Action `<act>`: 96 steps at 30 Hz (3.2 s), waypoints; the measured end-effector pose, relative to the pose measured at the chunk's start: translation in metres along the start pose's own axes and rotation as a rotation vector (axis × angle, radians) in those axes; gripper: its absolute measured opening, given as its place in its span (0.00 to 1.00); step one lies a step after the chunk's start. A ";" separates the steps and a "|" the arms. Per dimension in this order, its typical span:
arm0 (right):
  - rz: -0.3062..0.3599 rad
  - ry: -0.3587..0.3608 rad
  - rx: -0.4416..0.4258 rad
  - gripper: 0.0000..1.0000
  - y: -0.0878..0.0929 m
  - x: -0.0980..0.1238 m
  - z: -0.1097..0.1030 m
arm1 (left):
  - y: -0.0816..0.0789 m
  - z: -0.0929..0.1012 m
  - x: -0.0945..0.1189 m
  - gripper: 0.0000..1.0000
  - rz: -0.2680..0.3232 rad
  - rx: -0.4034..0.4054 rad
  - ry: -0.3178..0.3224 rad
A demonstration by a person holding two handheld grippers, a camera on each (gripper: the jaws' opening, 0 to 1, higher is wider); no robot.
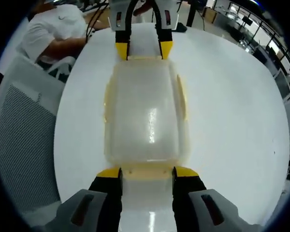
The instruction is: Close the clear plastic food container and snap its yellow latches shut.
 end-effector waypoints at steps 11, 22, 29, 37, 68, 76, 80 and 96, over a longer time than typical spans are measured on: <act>-0.061 -0.006 0.008 0.40 -0.003 -0.002 0.001 | 0.002 0.000 -0.001 0.39 0.005 0.010 0.001; -0.050 -0.008 0.010 0.40 -0.002 -0.002 0.000 | 0.001 0.002 -0.001 0.40 -0.018 0.028 -0.004; -0.020 -0.005 0.007 0.39 0.000 -0.001 0.000 | 0.003 0.002 0.001 0.38 0.008 0.032 -0.007; -0.007 -0.015 0.020 0.39 0.002 0.001 0.001 | -0.001 0.006 0.000 0.38 -0.008 0.054 -0.010; 0.037 -0.046 0.030 0.39 0.004 0.020 -0.010 | -0.009 0.020 0.014 0.38 0.027 0.078 0.004; 0.050 -0.045 0.027 0.39 0.004 0.027 -0.010 | -0.012 0.019 0.019 0.38 0.029 0.074 0.008; 0.053 -0.044 0.027 0.39 0.005 0.030 -0.009 | -0.014 0.018 0.020 0.38 0.032 0.074 0.009; 0.105 -0.034 0.029 0.39 -0.004 0.050 -0.003 | -0.014 0.011 0.039 0.38 0.038 0.073 -0.003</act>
Point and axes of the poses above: the point that each gripper's makers call its tool centre point, and the gripper's own axes: x roughly backward along the fingers, z roughly to its right, y roughly out of its underside, the point moved 5 cm from there along x, roughly backward along the fingers
